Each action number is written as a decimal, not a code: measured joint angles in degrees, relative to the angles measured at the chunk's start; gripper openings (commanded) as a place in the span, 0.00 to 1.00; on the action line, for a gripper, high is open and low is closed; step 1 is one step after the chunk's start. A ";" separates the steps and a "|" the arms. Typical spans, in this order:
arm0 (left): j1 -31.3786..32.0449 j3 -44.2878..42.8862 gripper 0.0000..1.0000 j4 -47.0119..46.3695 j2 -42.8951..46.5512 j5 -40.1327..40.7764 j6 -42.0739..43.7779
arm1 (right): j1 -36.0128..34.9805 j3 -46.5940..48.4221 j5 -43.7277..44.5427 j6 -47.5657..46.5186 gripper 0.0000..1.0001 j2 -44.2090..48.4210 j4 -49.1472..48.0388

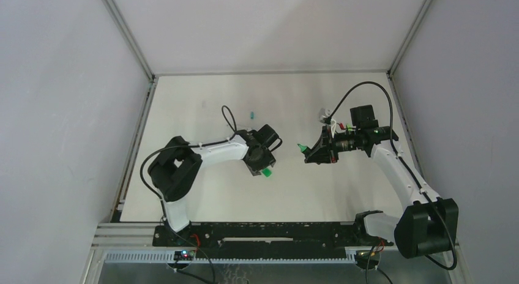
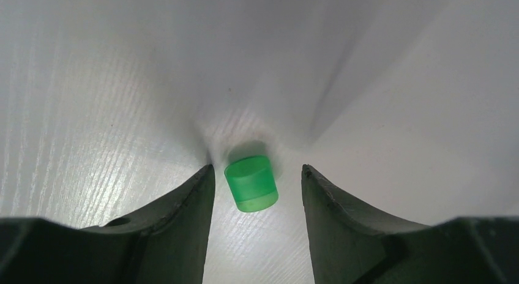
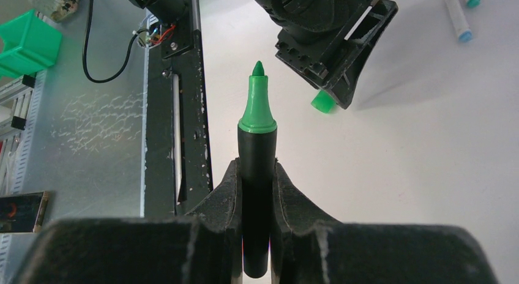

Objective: Insert the pens into the pen caps
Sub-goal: Insert the pen cap onto the pen.

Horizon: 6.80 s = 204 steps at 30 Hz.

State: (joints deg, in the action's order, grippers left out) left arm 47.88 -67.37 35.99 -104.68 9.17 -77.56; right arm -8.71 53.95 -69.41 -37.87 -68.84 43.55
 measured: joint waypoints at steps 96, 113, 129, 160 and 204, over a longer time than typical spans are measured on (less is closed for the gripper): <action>-6.38 10.99 0.00 -10.86 22.47 -8.33 21.81 | 1.84 -0.02 -6.78 -2.78 0.00 2.45 3.26; -6.38 28.85 0.02 -82.66 37.09 -25.22 25.35 | -3.58 2.08 -8.31 18.05 0.00 8.74 -8.94; -5.75 23.47 0.00 -113.59 30.77 -34.25 20.35 | -7.89 17.49 -0.37 37.90 0.00 9.01 -15.72; -1.38 17.77 0.00 -57.29 37.62 -4.70 18.08 | -18.05 14.34 31.47 24.98 0.00 4.83 -7.19; -0.35 17.75 0.00 -55.17 35.26 -2.91 17.44 | -19.08 12.83 32.57 27.71 0.00 2.32 -9.51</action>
State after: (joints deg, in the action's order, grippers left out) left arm 47.53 -49.63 -19.18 -69.43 6.26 -60.12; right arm -27.79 66.78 -36.84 -10.15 -66.52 34.04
